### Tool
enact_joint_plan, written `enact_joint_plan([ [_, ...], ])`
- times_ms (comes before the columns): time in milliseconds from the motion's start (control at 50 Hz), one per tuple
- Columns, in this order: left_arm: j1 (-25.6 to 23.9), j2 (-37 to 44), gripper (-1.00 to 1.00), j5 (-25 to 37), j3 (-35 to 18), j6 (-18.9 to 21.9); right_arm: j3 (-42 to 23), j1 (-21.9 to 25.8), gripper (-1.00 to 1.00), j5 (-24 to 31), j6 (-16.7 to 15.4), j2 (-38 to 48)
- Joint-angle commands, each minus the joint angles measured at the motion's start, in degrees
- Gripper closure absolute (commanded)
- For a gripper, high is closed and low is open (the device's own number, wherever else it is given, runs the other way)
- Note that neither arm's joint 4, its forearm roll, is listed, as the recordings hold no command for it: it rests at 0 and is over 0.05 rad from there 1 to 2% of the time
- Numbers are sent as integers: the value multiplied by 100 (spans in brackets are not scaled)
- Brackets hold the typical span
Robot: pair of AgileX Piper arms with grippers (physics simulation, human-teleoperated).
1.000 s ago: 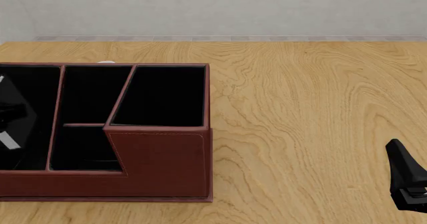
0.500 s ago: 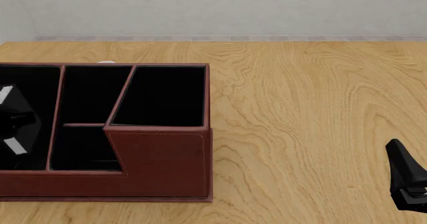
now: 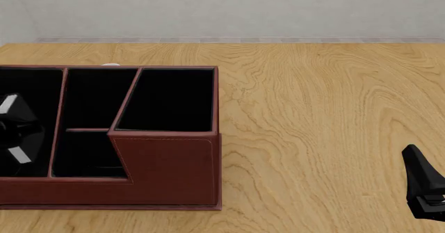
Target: Pick up the book and place it in the left compartment of the caddy.
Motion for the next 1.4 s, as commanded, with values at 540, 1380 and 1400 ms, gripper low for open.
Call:
enact_joint_plan([
  [540, 174, 535, 100, -601, 116, 304, 4, 1, -100, 10, 0, -17],
  [1380, 195, 1184, 100, -1141, 241, 415, 4, 0, -100, 10, 2, -17],
  [1400, 201, 1193, 100, -1142, 242, 417, 4, -1, -100, 10, 1, -17],
])
